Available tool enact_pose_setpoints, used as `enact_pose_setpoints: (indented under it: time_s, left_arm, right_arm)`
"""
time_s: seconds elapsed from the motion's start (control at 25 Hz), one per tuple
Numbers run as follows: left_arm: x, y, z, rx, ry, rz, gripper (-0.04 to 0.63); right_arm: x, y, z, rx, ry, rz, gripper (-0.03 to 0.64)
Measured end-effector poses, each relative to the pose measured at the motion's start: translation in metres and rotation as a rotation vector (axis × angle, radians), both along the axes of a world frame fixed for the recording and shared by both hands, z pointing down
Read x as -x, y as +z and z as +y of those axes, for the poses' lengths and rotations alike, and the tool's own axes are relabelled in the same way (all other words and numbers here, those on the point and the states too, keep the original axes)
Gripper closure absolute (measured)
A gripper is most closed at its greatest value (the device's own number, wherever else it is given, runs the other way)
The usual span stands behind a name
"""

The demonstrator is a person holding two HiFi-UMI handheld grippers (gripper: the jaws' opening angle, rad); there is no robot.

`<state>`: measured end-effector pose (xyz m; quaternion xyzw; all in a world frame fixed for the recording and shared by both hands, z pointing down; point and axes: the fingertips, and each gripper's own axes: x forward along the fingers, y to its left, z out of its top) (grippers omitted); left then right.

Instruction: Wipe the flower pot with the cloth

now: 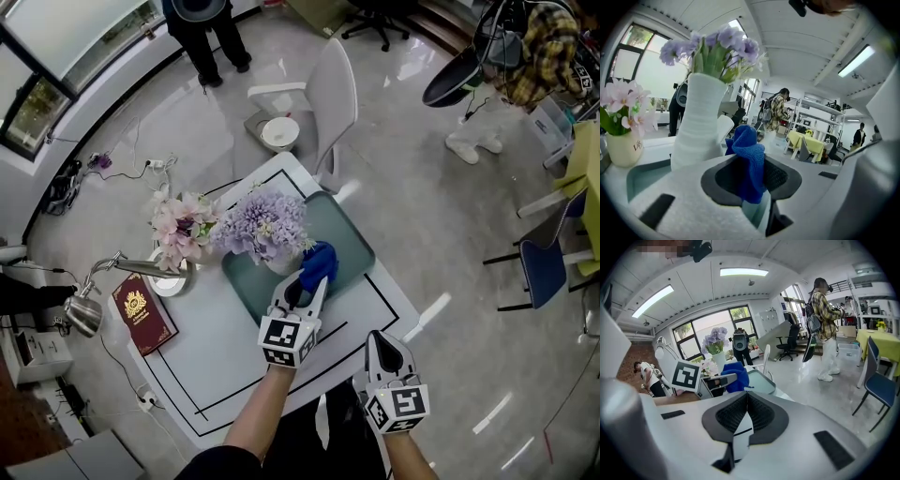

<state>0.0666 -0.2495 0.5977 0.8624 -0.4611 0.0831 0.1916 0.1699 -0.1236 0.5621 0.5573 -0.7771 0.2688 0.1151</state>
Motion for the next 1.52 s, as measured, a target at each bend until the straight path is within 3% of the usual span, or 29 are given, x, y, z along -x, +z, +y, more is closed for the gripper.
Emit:
enact_pose_setpoints:
  time_s: [0.2,0.44,0.84,1.12,1.52]
  left_arm:
    - [0.006,-0.038,-0.026,-0.080,-0.111,0.027,0.489]
    - [0.012,-0.017,-0.033,-0.009,-0.185,0.000,0.489]
    - [0.001,0.026,-0.007,0.086,-0.118,-0.069,0.489]
    - [-0.004,-0.033,0.041,-0.003,-0.014,0.004,0.489]
    - [0.055,-0.117,0.117,-0.112,-0.050,0.011,0.489]
  right_arm:
    - [-0.003,0.002,-0.004,0.002,-0.002,-0.009,0.609]
    - [-0.010,0.002,-0.006,0.005,-0.011,-0.011,0.609]
    - [-0.015,0.000,0.000,0.003,-0.046,-0.023,0.609]
    - [0.001,-0.018,0.008,-0.025,-0.106,-0.048,0.609]
    - [0.056,-0.067,0.031,-0.107,-0.193,-0.053,0.609]
